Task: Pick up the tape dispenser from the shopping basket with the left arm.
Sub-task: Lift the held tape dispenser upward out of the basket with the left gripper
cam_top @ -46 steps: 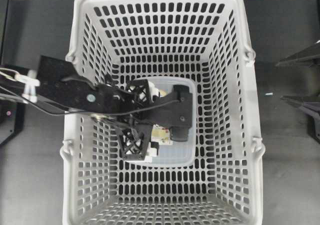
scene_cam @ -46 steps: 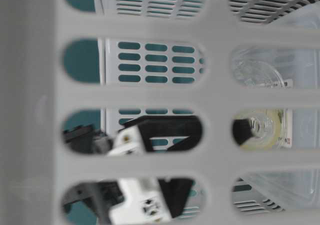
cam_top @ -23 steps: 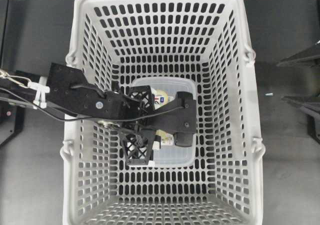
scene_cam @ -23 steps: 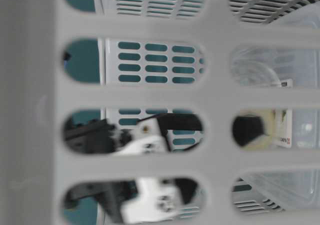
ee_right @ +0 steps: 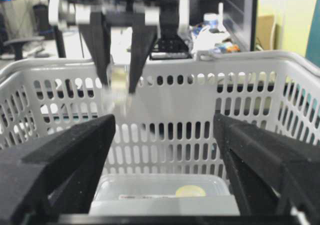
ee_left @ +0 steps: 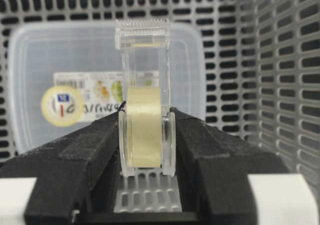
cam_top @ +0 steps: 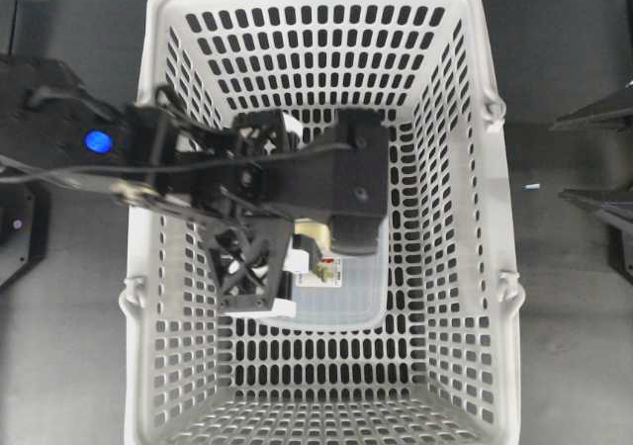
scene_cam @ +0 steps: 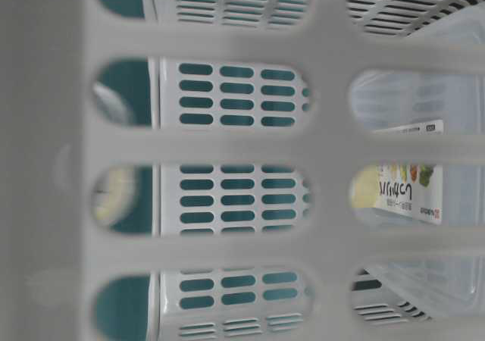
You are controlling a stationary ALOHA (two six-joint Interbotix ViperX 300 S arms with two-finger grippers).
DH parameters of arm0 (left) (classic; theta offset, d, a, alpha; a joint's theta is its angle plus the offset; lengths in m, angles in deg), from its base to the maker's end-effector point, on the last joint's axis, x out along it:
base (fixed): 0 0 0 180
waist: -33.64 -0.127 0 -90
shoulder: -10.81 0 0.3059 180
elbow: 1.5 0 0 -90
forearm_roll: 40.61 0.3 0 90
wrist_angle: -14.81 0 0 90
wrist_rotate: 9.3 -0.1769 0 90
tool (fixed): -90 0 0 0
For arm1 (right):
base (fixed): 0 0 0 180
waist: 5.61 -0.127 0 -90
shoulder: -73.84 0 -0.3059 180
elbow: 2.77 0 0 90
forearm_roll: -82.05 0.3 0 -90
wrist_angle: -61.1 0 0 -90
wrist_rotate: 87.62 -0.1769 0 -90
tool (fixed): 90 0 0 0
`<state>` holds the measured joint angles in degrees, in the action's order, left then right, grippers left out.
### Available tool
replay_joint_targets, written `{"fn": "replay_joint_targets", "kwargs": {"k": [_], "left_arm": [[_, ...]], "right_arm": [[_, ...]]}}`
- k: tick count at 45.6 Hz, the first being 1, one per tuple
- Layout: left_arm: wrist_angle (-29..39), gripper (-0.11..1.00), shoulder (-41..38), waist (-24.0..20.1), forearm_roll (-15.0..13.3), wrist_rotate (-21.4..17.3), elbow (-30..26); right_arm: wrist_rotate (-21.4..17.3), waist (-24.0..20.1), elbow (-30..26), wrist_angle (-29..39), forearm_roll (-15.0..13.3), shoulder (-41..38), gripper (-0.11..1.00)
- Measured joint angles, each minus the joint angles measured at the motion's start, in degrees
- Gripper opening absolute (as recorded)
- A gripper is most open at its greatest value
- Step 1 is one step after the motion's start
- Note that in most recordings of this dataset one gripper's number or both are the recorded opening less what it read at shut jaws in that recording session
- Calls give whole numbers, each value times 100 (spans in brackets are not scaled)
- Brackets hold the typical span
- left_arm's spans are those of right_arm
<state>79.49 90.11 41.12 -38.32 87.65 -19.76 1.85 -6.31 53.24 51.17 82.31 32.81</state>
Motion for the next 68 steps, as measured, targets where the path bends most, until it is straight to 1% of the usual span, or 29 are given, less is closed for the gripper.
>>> {"fn": "replay_joint_targets", "kwargs": {"k": [68], "left_arm": [[35,28,9,-53,0,0,-53]], "right_arm": [[-9,-35,0,-9,44,105,76]]}}
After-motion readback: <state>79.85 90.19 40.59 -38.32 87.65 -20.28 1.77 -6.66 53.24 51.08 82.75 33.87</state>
